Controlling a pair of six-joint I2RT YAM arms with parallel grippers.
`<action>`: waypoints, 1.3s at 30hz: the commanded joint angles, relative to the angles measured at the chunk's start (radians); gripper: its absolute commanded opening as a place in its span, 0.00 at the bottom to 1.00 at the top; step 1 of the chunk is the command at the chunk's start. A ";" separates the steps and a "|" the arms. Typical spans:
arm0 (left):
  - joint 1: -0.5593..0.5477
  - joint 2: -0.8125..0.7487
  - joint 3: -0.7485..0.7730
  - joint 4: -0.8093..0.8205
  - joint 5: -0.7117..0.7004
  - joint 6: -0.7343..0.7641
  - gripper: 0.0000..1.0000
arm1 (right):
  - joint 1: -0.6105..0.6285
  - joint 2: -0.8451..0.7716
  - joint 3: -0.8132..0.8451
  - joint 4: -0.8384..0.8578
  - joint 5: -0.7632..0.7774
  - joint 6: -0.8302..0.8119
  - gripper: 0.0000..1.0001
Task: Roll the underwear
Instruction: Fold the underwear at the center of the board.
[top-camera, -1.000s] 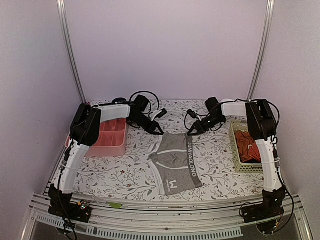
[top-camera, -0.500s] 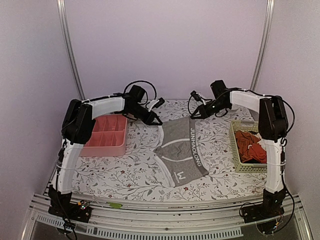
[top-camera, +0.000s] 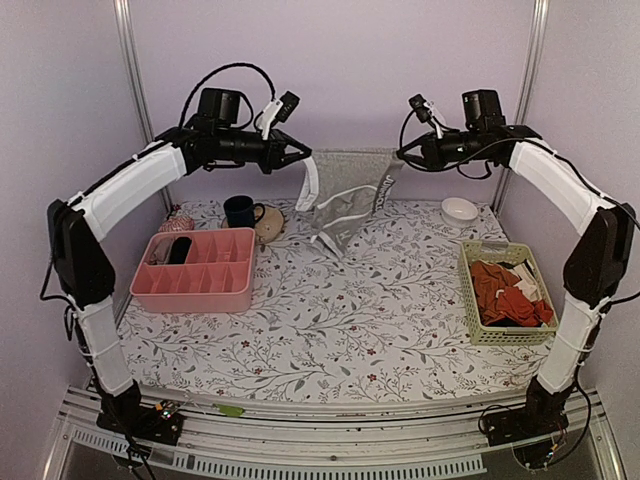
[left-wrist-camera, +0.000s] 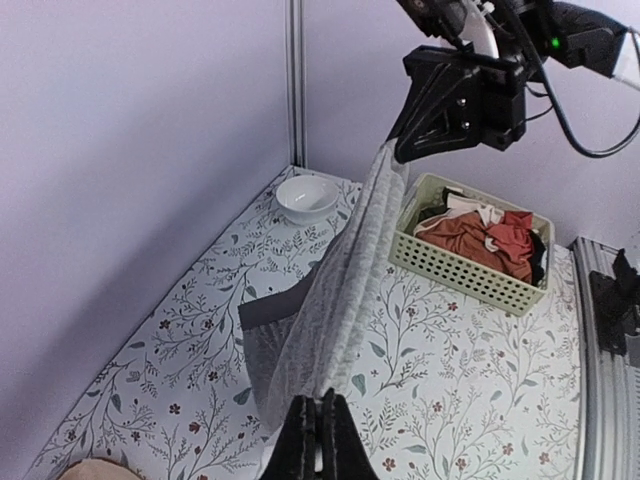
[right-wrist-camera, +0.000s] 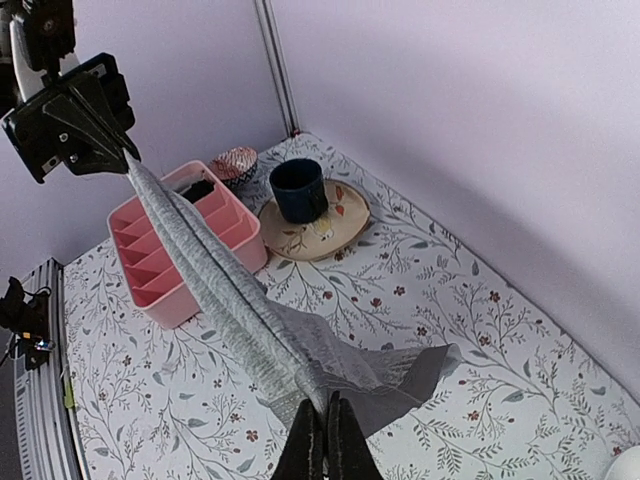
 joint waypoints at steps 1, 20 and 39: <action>-0.039 -0.172 -0.103 -0.005 -0.023 0.036 0.00 | 0.041 -0.169 -0.021 0.010 0.044 0.015 0.00; -0.261 -0.687 -0.616 0.026 -0.115 -0.091 0.00 | 0.528 -0.575 -0.482 0.013 0.253 0.269 0.00; 0.040 0.247 -0.192 0.206 -0.149 -0.015 0.00 | 0.134 0.185 -0.346 0.307 0.202 0.196 0.00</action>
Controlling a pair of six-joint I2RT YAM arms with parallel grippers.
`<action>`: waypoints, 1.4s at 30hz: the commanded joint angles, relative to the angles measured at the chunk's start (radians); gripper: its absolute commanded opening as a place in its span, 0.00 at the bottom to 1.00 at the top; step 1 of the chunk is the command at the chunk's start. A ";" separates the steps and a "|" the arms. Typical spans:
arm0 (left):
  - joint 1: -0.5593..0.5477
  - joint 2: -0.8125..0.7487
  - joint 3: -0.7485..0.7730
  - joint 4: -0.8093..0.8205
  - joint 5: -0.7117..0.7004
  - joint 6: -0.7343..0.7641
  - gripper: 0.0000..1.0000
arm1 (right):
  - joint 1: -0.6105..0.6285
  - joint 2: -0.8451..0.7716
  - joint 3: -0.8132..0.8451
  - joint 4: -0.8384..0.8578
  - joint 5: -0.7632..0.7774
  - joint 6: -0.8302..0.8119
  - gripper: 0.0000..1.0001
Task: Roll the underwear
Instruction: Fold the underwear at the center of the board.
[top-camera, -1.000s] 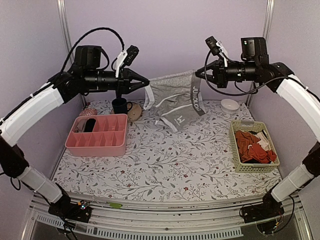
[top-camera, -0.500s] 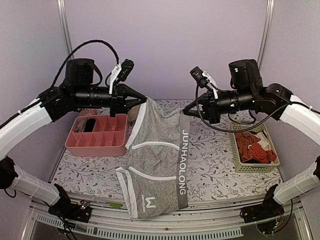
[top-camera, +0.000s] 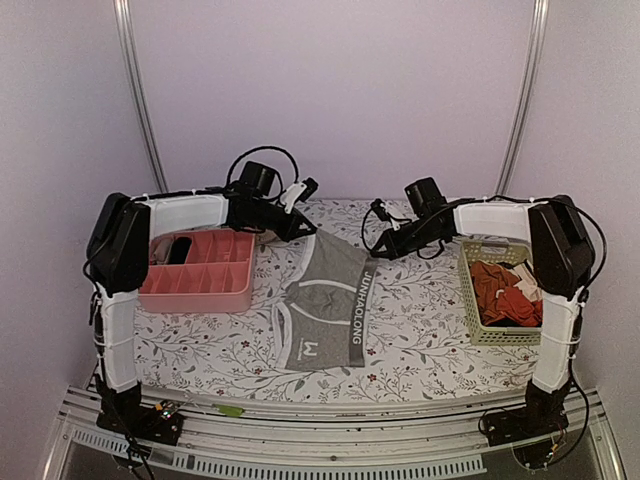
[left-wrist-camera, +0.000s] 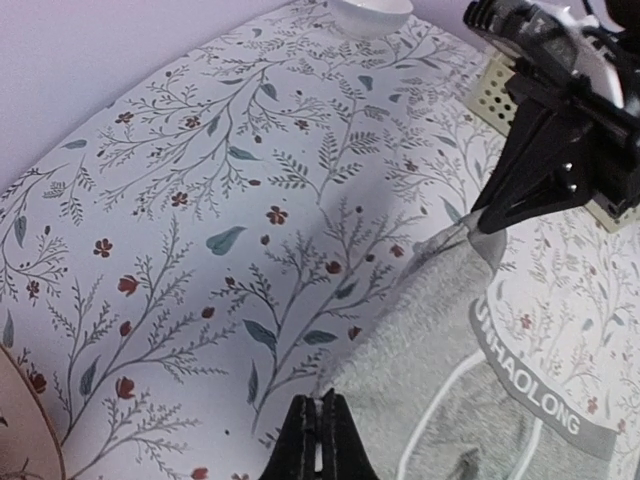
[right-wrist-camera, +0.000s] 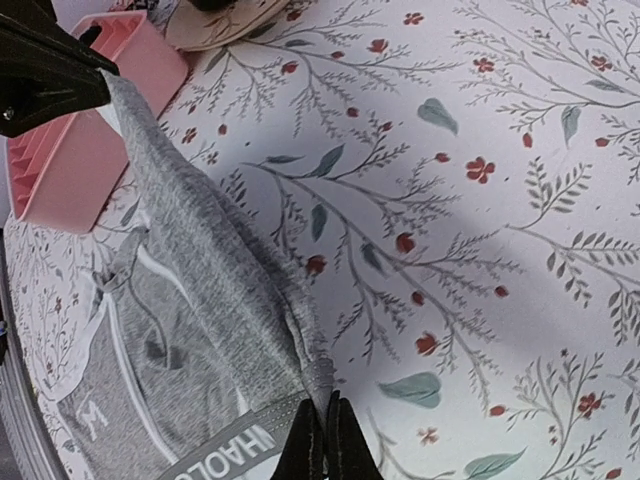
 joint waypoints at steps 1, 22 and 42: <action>0.068 0.130 0.190 0.026 -0.015 0.020 0.00 | -0.054 0.096 0.160 0.071 -0.021 -0.024 0.00; 0.062 0.005 -0.059 0.102 0.157 0.045 0.00 | -0.109 0.125 0.148 0.085 -0.262 -0.103 0.00; -0.036 -0.245 -0.506 0.140 0.151 0.063 0.00 | -0.041 -0.008 -0.176 0.104 -0.339 -0.125 0.00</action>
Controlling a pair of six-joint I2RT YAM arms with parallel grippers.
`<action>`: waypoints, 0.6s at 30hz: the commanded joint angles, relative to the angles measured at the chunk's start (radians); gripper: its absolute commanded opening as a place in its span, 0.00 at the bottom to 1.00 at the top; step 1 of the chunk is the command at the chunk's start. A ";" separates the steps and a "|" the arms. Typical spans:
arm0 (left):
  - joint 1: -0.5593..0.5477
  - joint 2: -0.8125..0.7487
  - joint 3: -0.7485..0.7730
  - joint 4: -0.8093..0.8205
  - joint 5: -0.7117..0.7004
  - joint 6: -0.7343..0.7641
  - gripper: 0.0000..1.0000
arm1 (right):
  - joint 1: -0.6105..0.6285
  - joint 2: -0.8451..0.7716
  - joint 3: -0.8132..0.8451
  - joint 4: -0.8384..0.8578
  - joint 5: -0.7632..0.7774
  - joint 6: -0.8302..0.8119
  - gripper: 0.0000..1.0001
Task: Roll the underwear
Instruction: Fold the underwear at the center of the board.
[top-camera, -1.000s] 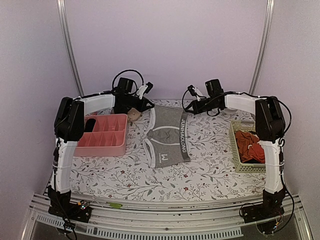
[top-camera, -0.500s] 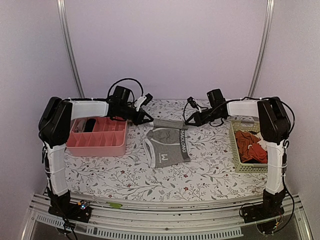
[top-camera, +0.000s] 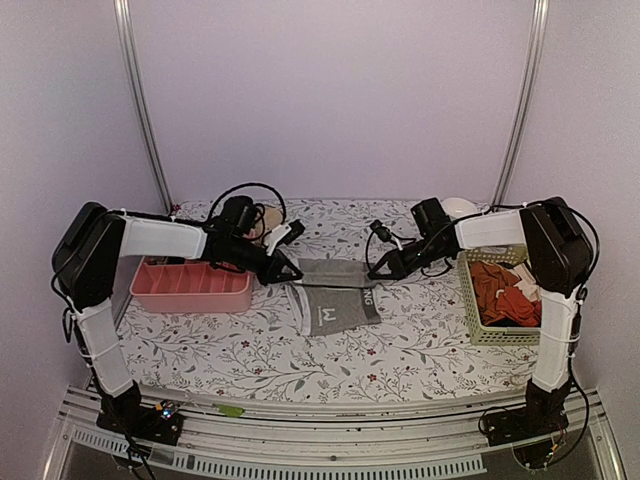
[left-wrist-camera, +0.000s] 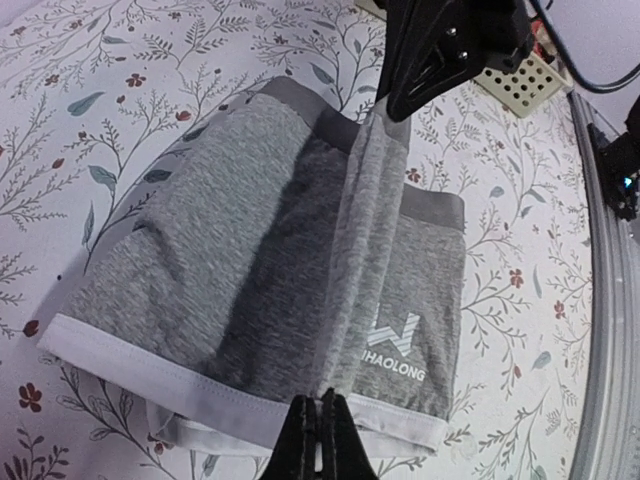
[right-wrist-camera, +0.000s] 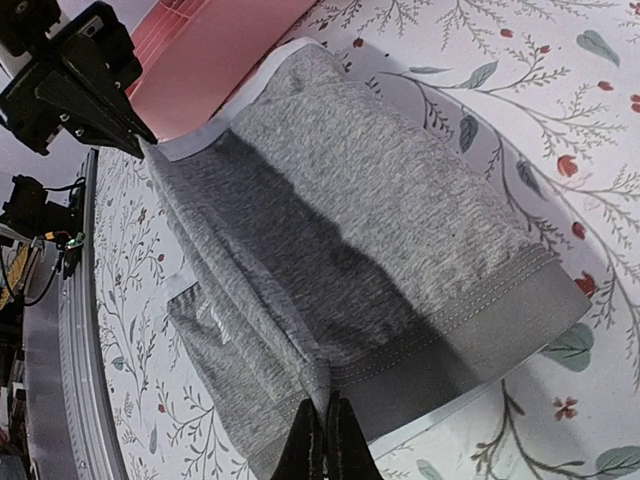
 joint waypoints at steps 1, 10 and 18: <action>-0.022 -0.045 -0.065 0.030 0.013 0.005 0.00 | 0.006 -0.073 -0.077 0.031 -0.016 0.001 0.00; -0.063 -0.030 -0.120 0.055 0.022 -0.008 0.00 | 0.024 -0.071 -0.118 0.031 -0.009 -0.012 0.00; -0.081 -0.011 -0.144 0.075 0.023 -0.016 0.00 | 0.034 -0.068 -0.118 0.017 -0.019 -0.023 0.00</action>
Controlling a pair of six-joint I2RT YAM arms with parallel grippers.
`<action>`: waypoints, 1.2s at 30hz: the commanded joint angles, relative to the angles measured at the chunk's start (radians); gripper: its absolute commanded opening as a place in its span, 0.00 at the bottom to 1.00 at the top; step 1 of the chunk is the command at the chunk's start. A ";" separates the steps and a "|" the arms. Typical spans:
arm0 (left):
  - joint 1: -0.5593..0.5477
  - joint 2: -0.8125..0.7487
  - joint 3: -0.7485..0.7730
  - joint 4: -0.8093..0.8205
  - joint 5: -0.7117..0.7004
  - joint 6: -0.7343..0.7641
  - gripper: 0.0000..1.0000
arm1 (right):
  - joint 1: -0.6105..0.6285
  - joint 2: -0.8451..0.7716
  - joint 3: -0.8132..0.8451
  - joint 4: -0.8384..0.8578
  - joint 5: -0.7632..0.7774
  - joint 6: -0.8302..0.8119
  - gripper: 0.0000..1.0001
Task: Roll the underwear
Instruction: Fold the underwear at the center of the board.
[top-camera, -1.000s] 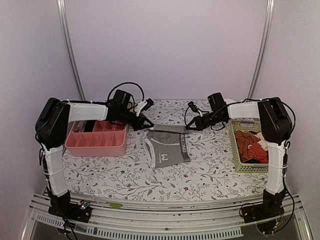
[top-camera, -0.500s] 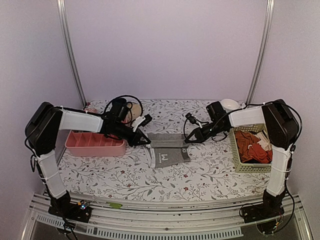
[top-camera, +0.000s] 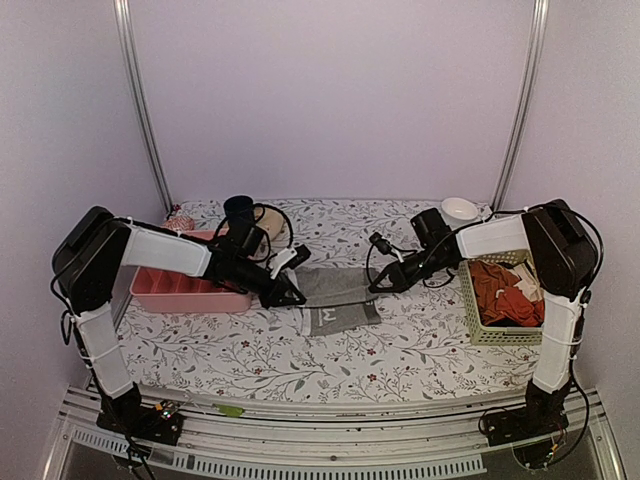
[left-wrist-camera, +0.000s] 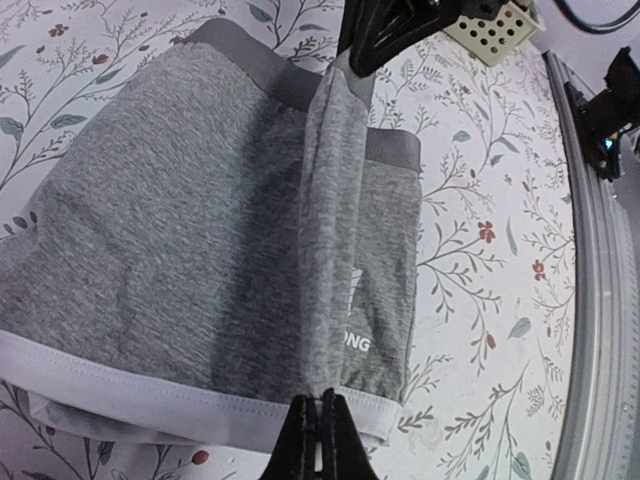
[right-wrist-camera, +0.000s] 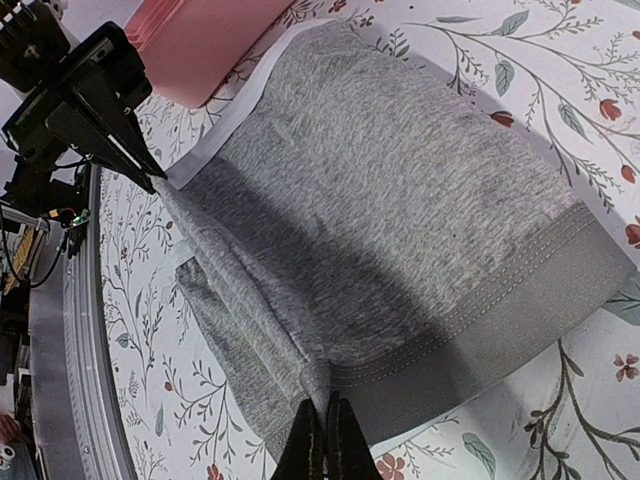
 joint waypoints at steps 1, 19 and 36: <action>-0.014 0.009 -0.016 0.027 0.012 -0.003 0.00 | 0.007 -0.022 -0.010 -0.005 -0.012 -0.021 0.00; -0.039 0.058 -0.040 0.035 0.033 0.006 0.00 | 0.008 -0.027 -0.059 -0.044 -0.016 -0.067 0.00; -0.076 0.009 -0.089 -0.017 0.037 0.058 0.23 | 0.048 -0.064 -0.093 -0.123 -0.065 -0.100 0.20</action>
